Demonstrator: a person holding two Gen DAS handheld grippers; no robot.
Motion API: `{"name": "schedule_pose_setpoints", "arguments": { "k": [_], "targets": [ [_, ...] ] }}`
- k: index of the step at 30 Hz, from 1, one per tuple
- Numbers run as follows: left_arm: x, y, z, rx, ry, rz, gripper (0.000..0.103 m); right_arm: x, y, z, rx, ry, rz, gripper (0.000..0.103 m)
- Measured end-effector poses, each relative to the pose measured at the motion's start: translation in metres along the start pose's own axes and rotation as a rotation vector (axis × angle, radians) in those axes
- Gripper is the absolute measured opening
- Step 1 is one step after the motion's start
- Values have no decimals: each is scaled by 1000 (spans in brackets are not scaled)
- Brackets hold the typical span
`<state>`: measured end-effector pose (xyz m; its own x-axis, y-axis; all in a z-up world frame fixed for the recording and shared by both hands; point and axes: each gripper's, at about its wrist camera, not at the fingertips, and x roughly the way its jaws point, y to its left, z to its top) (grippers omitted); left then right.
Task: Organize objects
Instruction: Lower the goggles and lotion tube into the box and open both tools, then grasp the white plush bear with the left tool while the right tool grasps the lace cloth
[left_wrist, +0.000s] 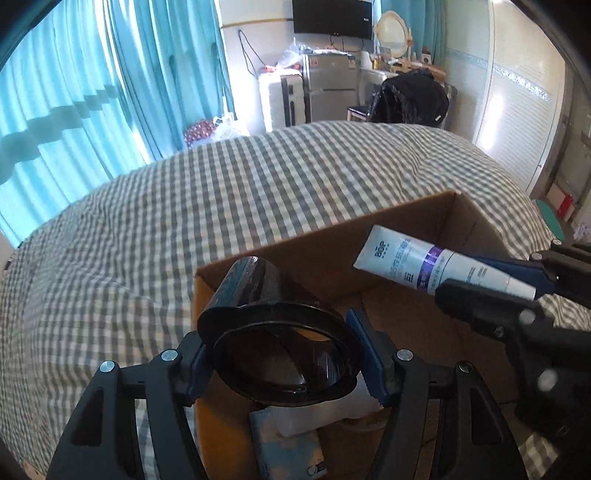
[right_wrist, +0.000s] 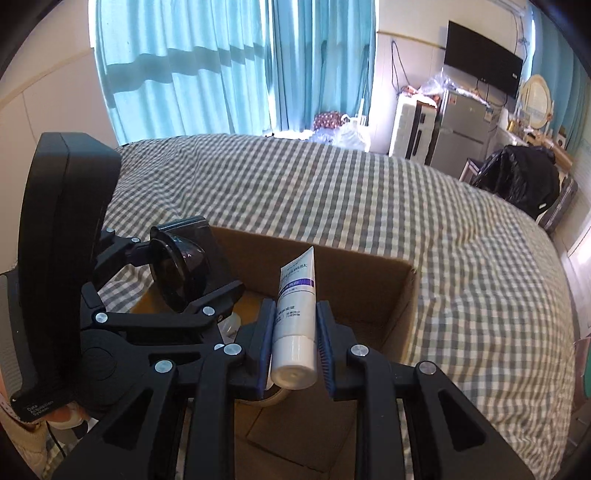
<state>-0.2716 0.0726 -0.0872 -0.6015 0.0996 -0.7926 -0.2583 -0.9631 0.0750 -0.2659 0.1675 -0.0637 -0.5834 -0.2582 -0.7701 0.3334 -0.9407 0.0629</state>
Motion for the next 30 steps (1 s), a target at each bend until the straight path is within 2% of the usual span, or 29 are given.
{"name": "schedule_pose_setpoints", "arguments": {
  "k": [3,5,6,9,12,13,17,21,22,25,28,30],
  "targets": [
    [5,6,-4,-34,11,-6,71,-1,-16,-5,71,-15,57,26],
    [-2,10,-6,-69,-9,-33,81,-11,-26,-5,107,-51,60,60],
    [-8,11,-8,-82,-22,-40,90,-18,-29,-6,119,-73,59,65],
    [-37,19,-10,-116,-77,-32,95,-47,-31,-5,144,-124,69,68],
    [-74,27,-12,-140,-127,-30,96,-82,-25,-5,145,-174,26,78],
    [-89,30,-13,-151,-150,-22,96,-98,-22,-4,142,-196,5,82],
    [-140,38,-16,-159,-222,22,98,-156,-5,-8,117,-281,-40,88],
    [-194,45,-37,-174,-302,85,99,-203,13,-14,82,-350,-74,95],
    [-196,44,-40,-180,-305,88,99,-213,20,-20,64,-364,-83,97],
    [-207,47,-73,-200,-292,88,99,-220,37,-40,23,-375,-94,99],
    [-200,42,-107,-217,-267,120,99,-202,50,-66,-21,-313,-89,99],
    [-182,35,-126,-239,-226,112,99,-179,51,-87,-18,-254,-90,99]
  ]
}}
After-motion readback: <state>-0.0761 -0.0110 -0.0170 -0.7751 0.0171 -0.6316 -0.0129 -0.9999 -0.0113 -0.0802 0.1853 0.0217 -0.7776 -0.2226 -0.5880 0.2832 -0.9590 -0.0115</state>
